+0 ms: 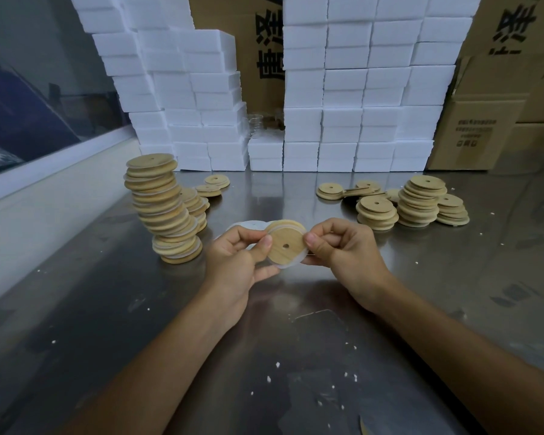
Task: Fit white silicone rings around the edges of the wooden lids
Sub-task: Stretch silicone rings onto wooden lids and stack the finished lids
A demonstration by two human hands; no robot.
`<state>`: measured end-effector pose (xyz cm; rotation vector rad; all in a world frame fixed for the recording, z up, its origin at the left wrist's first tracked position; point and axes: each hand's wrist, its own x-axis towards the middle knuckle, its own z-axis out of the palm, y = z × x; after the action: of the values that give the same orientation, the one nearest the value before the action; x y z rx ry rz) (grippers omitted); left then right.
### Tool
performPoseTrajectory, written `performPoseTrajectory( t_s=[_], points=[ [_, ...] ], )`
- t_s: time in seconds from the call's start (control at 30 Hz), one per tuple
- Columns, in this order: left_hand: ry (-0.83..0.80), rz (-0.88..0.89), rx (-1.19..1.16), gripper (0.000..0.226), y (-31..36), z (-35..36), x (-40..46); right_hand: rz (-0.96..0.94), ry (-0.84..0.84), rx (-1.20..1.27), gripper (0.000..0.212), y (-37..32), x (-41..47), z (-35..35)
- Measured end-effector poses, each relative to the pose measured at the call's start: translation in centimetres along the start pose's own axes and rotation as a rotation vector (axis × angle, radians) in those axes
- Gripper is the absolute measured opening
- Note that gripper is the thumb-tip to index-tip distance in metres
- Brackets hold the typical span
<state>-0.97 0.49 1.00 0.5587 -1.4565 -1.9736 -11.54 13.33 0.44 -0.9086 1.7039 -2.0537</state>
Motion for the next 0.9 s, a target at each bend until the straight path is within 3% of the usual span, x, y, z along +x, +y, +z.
performPoseTrajectory(
  t_s=[0.4,0.5,0.67,0.9],
  points=[
    [-0.008,-0.072,-0.089,0.021,-0.2,0.1,0.1,0.020,0.026,-0.008,0.006,0.2,-0.2,0.5],
    [0.001,0.058,0.089,0.022,-0.4,0.1,0.1,-0.060,0.049,-0.155,0.013,0.4,-0.2,0.5],
    [-0.029,0.348,0.439,0.032,-0.5,-0.1,0.1,-0.370,0.049,-0.584,0.015,1.1,-0.6,1.1],
    [-0.047,0.287,0.237,0.032,-0.3,0.3,-0.2,-0.220,0.095,-0.367,0.009,0.7,-0.2,0.9]
  ],
)
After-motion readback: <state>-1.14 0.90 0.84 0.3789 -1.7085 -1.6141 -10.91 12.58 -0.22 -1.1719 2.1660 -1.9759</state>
